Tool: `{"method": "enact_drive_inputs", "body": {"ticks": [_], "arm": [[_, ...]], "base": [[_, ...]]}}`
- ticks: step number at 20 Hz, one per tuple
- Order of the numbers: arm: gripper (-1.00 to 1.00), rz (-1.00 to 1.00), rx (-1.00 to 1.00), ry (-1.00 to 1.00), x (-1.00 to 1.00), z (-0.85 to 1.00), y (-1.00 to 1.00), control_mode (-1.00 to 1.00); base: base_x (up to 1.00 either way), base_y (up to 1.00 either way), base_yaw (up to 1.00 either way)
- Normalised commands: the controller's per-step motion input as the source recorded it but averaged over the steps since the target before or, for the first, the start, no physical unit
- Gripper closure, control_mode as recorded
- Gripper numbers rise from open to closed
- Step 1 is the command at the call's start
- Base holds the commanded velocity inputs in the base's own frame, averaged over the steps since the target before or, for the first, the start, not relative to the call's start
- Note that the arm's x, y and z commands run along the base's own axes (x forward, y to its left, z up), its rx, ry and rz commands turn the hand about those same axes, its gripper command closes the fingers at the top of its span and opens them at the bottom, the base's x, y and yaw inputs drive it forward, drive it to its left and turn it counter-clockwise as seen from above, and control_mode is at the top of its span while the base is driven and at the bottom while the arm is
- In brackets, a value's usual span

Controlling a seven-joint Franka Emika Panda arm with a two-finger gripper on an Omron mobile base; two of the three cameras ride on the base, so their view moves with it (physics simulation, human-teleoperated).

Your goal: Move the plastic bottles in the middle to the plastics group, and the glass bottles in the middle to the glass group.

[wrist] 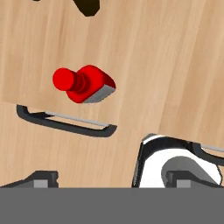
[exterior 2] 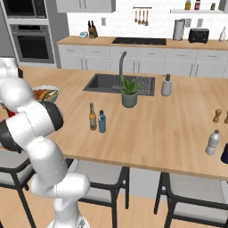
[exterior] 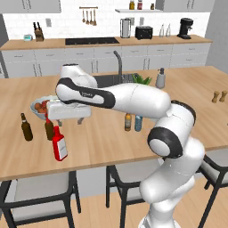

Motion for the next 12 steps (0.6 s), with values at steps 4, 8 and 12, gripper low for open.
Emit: {"method": "enact_drive_inputs", "body": {"ticks": [4,8,12], "arm": [[-1.0,0.0,0.0,0.0,-0.18,0.18,-0.25,-1.0],[-1.0,0.0,0.0,0.0,-0.01,0.09,-0.19,-1.0],[-1.0,-0.01,0.0,0.0,0.0,0.02,-0.23,-1.0]], "base": [[0.0,0.0,0.0],[0.0,0.0,0.0],[0.0,0.0,0.0]]}}
